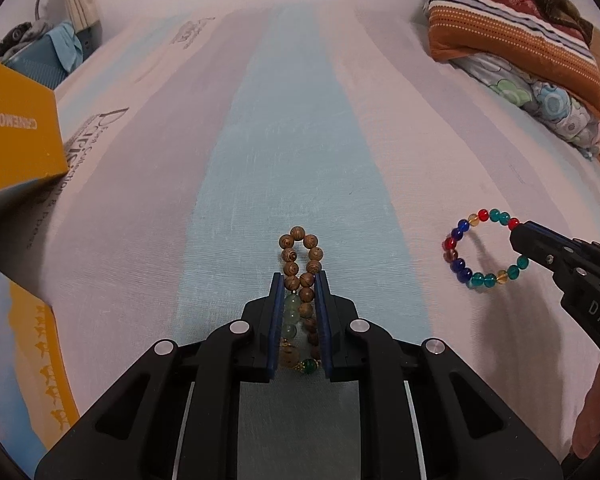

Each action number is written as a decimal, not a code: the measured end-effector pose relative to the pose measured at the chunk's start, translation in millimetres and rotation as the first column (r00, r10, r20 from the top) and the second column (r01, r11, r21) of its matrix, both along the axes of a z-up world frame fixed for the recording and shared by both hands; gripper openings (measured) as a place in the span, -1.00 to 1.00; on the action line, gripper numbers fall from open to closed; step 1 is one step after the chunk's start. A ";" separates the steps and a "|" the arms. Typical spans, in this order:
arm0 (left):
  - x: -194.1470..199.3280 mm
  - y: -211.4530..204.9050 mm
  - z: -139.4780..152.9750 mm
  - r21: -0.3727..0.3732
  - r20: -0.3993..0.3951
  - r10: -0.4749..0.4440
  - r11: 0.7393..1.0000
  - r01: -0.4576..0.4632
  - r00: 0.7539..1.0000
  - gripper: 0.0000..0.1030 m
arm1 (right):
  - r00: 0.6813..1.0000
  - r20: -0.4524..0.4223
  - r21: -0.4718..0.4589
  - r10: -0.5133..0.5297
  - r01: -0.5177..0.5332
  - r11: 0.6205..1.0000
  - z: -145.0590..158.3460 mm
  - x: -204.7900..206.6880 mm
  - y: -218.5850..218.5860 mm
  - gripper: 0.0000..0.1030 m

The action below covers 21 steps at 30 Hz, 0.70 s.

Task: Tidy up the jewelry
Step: 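Grasp the multicolour bead bracelet with the right tool while the left tool grasps the brown wooden bracelet, then carry the multicolour and brown wooden bracelets over the white box with both tools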

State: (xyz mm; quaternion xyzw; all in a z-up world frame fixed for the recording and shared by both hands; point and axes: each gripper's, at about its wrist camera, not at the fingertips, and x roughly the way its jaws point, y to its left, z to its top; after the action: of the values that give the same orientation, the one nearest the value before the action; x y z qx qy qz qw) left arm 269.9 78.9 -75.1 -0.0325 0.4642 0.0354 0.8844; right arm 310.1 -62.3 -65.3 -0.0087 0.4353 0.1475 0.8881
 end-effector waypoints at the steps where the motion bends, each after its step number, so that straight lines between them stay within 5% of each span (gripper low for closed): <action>1: -2.1 -1.1 0.8 0.000 0.005 -0.003 1.000 0.003 1.000 -0.80 | 1.000 0.004 0.000 0.001 -0.001 1.000 1.1 -1.2 0.0 -0.82; 21: -17.1 -15.7 26.7 0.003 0.052 -0.022 1.000 0.021 0.998 -0.86 | 0.999 0.048 0.024 0.003 -0.004 1.000 21.7 -16.9 -13.2 -0.82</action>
State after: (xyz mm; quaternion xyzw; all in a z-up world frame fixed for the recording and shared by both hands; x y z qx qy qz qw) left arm 252.9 63.3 -48.4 -0.0275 0.4413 0.0255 0.8966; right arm 293.2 -75.5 -43.6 -0.0022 0.4119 0.1541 0.8981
